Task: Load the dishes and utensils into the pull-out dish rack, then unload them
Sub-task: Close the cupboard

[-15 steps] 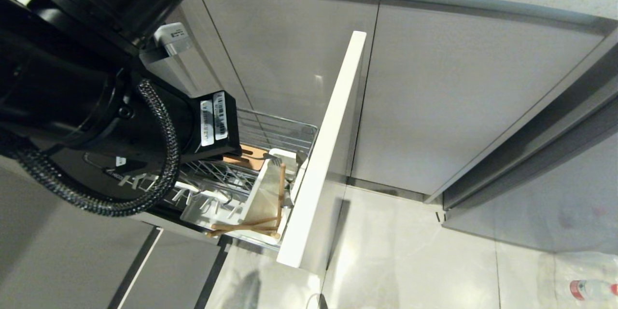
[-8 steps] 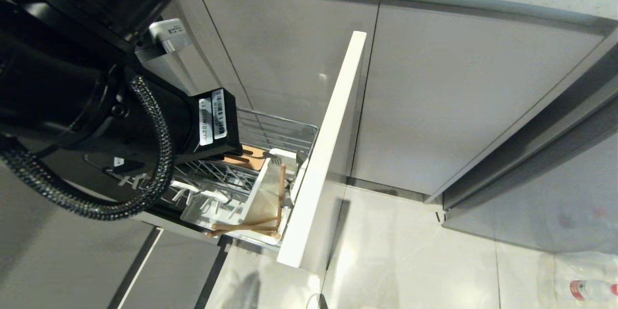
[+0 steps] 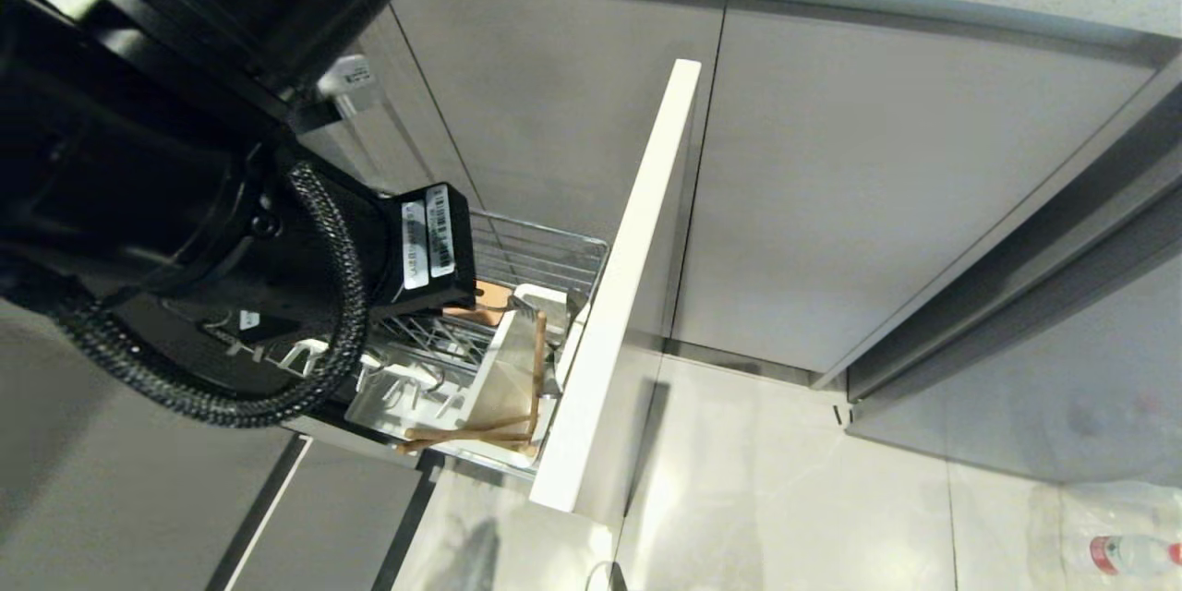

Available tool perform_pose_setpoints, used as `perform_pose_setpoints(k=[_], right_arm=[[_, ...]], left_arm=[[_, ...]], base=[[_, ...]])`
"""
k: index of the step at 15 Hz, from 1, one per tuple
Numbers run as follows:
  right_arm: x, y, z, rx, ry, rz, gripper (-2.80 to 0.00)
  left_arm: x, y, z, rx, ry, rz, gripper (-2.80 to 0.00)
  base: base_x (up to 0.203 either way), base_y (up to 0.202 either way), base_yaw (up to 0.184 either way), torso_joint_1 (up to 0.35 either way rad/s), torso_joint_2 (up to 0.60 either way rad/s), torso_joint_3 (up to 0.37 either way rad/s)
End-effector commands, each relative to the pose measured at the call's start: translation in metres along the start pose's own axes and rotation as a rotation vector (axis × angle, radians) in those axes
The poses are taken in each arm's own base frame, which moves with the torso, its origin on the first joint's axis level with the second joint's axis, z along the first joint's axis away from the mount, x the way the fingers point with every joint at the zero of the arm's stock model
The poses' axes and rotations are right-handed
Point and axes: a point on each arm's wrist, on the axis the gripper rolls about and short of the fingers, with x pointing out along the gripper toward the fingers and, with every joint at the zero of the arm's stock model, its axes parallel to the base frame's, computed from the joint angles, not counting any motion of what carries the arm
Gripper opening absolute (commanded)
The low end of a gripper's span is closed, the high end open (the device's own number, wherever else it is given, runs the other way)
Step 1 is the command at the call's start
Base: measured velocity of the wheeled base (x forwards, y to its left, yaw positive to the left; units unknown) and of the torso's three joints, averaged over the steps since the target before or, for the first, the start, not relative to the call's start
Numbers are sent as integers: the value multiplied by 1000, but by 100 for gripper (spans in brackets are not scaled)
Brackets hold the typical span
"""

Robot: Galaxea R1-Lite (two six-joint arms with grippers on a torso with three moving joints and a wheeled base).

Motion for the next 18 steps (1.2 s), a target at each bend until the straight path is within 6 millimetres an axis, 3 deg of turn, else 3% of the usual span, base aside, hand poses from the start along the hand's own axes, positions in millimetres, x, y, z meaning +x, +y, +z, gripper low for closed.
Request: perform_pose_setpoints(k=[1, 4, 9, 18], right_arm=[[0, 0, -1, 0, 3, 0, -280], [0, 0, 0, 0, 2, 0, -280], [0, 0, 0, 0, 2, 0, -280], [0, 0, 0, 0, 2, 0, -280]], left_arm=[[12, -5, -3, 5, 23, 27, -280], [21, -10, -5, 7, 46, 38, -280], [18, -9, -4, 1, 36, 38, -280], [-30, 9, 4, -47, -49, -84, -280]], base=[[0, 0, 0, 0, 0, 0], [0, 0, 0, 0, 0, 0], [0, 0, 0, 0, 0, 0], [0, 0, 0, 0, 0, 0]])
